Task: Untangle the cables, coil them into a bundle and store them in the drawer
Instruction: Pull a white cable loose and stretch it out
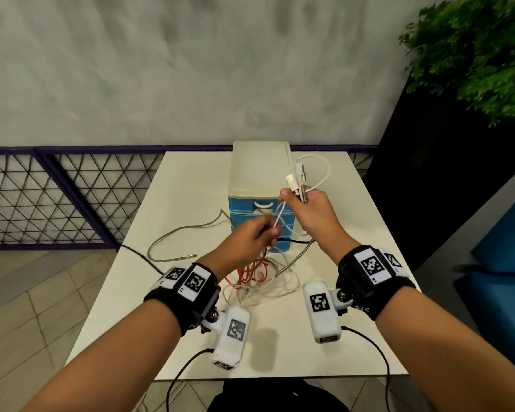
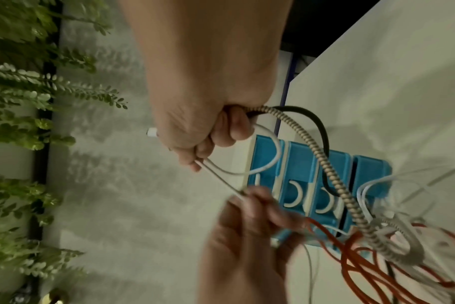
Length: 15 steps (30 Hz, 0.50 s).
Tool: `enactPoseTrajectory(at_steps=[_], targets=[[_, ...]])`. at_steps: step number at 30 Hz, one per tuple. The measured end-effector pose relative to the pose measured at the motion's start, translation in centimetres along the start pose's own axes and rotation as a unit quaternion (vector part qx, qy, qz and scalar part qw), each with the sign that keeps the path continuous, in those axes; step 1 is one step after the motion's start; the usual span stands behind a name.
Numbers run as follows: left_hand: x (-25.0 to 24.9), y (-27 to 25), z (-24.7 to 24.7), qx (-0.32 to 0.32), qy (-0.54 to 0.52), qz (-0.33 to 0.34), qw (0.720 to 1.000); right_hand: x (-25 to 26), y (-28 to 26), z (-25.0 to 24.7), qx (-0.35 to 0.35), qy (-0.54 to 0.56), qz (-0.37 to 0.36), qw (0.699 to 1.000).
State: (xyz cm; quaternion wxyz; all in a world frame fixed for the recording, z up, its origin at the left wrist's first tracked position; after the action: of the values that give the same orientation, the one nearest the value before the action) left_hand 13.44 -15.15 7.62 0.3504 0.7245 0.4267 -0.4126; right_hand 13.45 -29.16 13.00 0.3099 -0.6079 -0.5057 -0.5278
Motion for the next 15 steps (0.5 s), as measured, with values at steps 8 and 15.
enactPoseTrajectory(at_steps=[8,15], targets=[[4.2,-1.1,1.1,0.064,0.073,-0.026,0.995,0.6,-0.2,-1.0,-0.073,0.105,-0.030,0.991],[3.2,0.3,-0.8,-0.021,0.104,0.000,0.994,0.1,-0.9,-1.7,-0.046,-0.188,-0.119,0.974]])
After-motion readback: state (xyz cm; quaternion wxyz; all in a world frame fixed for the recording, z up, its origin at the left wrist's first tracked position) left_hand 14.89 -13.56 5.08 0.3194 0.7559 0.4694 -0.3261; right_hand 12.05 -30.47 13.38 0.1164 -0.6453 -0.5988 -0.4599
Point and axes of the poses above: each hand's wrist, its own y-axis towards the middle knuckle, its own z-axis out of the palm, x = y × z, the point moved 4 cm from there along y, towards the middle knuckle, and after that the axes turned 9 degrees about -x, right-handed, at the moved point
